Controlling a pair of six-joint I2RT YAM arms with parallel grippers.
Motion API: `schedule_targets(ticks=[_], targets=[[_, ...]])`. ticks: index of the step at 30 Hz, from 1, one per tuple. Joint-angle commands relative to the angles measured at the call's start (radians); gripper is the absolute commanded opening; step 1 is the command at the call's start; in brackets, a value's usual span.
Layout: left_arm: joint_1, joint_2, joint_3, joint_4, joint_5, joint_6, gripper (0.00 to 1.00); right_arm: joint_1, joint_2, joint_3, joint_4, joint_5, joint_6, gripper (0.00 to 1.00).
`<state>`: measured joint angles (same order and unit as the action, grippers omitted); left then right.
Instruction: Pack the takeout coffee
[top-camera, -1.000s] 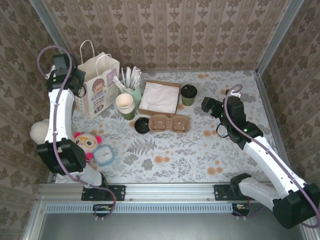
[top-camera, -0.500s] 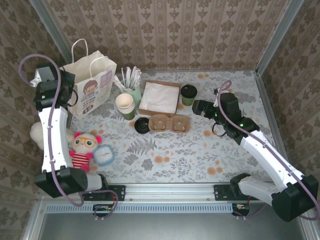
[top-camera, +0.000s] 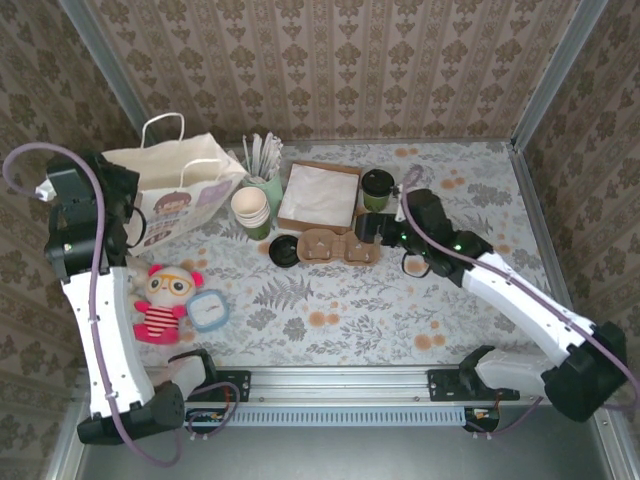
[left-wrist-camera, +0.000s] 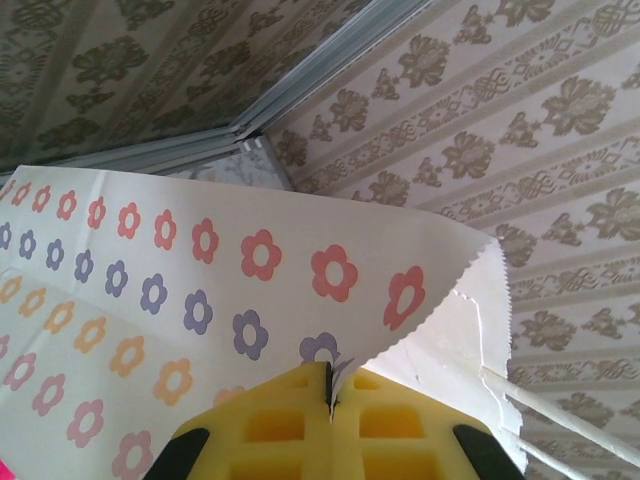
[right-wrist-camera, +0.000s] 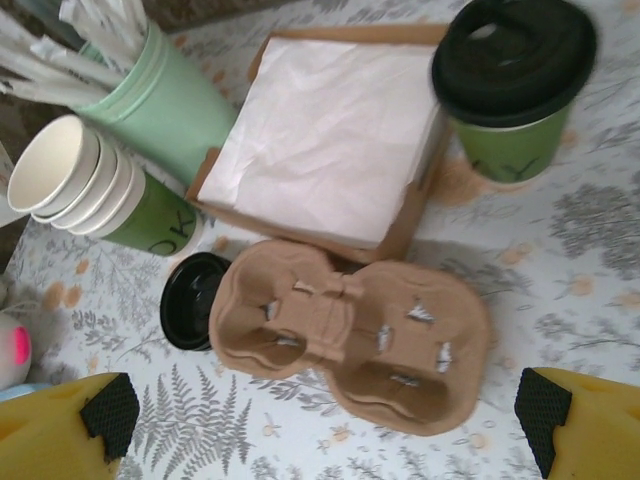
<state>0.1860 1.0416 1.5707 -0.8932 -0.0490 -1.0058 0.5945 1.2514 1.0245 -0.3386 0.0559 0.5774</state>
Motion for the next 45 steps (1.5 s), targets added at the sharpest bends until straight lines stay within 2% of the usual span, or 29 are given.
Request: schedule_targets(ticks=[1,3,5,8,14,15,20,25,28,31,34,37,41,45], targets=[[0.009,-0.043,0.016,-0.143,-0.047,0.088,0.0,0.043,0.098,0.042,-0.002,0.073,0.15,0.98],[0.009,-0.067,0.03,-0.196,-0.072,0.121,0.0,0.059,0.213,0.093,-0.006,0.037,0.185,0.95],[0.011,-0.08,0.037,-0.238,-0.05,0.145,0.0,0.07,0.326,0.189,-0.068,-0.007,0.159,0.9],[0.01,-0.088,0.04,-0.299,0.036,0.156,0.0,0.098,0.457,0.307,-0.192,0.079,0.147,0.9],[0.004,-0.132,-0.068,-0.338,0.218,0.105,0.0,0.103,0.605,0.419,-0.283,0.134,0.123,0.83],[0.004,-0.13,-0.066,-0.354,0.232,0.101,0.0,0.105,0.618,0.423,-0.279,0.128,0.13,0.8],[-0.002,-0.12,-0.014,-0.49,0.3,0.142,0.0,0.107,0.672,0.411,-0.262,0.181,0.179,0.78],[-0.023,-0.129,-0.029,-0.52,0.363,0.176,0.0,0.106,0.753,0.467,-0.26,0.176,0.155,0.7],[-0.046,-0.166,-0.138,-0.438,0.444,0.158,0.0,0.101,0.779,0.471,-0.258,0.168,0.154,0.62],[-0.11,-0.218,-0.286,-0.315,0.511,0.075,0.0,0.09,0.762,0.426,-0.23,0.154,0.117,0.56],[-0.215,-0.229,-0.339,-0.26,0.461,0.034,0.0,0.072,0.704,0.357,-0.204,0.149,0.056,0.51],[-0.335,-0.199,-0.349,-0.259,0.375,0.012,0.0,0.036,0.64,0.283,-0.175,0.135,0.006,0.47],[-0.516,-0.13,-0.365,-0.167,0.342,-0.019,0.0,-0.021,0.533,0.175,-0.177,0.133,-0.056,0.45],[-0.626,-0.036,-0.265,-0.21,0.286,0.021,0.0,-0.076,0.434,0.081,-0.182,0.122,-0.093,0.45]])
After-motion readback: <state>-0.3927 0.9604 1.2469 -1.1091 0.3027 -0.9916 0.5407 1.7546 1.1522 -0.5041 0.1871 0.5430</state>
